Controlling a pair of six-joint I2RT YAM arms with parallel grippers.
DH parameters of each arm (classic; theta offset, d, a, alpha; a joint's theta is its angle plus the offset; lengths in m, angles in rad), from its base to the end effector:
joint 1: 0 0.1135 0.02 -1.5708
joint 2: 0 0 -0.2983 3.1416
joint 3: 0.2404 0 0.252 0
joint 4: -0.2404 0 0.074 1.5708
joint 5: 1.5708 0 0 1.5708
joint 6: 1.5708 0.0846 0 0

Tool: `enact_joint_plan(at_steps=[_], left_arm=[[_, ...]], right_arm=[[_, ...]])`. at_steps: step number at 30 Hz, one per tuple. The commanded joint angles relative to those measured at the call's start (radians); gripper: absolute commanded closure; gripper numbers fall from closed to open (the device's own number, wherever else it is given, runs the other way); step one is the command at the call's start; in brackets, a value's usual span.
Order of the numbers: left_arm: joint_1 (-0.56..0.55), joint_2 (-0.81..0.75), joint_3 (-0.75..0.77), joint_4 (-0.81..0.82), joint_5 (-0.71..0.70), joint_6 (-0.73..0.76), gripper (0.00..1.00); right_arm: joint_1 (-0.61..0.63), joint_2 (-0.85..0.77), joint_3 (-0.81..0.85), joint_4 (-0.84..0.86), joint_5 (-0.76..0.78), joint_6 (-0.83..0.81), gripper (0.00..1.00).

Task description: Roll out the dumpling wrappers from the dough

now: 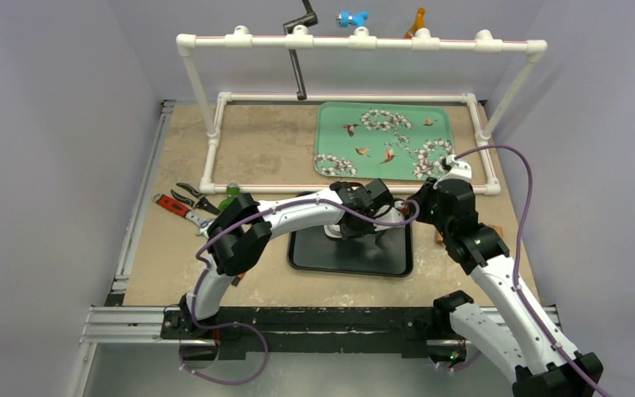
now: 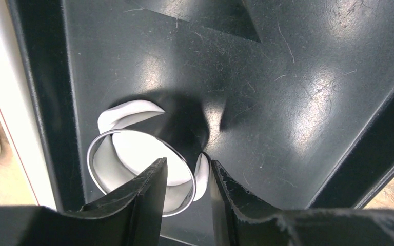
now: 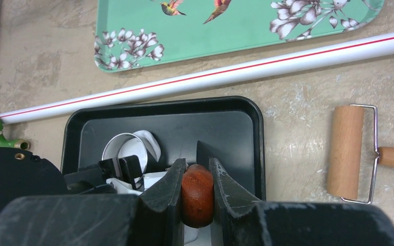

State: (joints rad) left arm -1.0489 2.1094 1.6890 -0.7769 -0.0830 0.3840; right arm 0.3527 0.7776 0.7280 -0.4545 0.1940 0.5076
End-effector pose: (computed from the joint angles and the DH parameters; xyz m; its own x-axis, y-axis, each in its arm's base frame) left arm 0.2447 -0.4115 0.1771 -0.1123 0.9443 -0.3094 0.9609 0.1826 0.2083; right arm 0.1861 0.0511 0.2947 -0.4839 0.3301 -0.8105 0.0626 0.9368 0.3442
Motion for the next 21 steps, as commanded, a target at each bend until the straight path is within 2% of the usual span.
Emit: enact_joint_plan(at_steps=[1, 6, 8, 10, 16, 21], left_arm=[[-0.01, 0.025, -0.029, 0.073, -0.001, 0.029, 0.66], [-0.007, 0.037, -0.049, 0.086, 0.0, 0.038, 0.69], [-0.005, 0.033, -0.054, 0.091, -0.001, 0.034, 0.81], [-0.005, 0.023, -0.052, 0.081, 0.0, 0.024, 0.99], [0.005, -0.059, -0.091, 0.036, 0.074, 0.045, 1.0], [0.096, -0.14, -0.181, 0.02, 0.28, 0.104, 1.0]], right_arm=[[0.012, -0.006, 0.027, 0.04, -0.044, 0.006, 1.0], [0.011, -0.022, 0.024, 0.04, -0.034, 0.008, 1.0], [0.012, -0.031, 0.025, 0.036, -0.03, 0.008, 1.0], [0.012, -0.035, 0.027, 0.033, -0.03, 0.007, 1.0], [0.011, -0.033, 0.011, 0.053, -0.063, 0.03, 1.0], [0.004, -0.089, -0.021, 0.055, -0.044, 0.067, 1.0]])
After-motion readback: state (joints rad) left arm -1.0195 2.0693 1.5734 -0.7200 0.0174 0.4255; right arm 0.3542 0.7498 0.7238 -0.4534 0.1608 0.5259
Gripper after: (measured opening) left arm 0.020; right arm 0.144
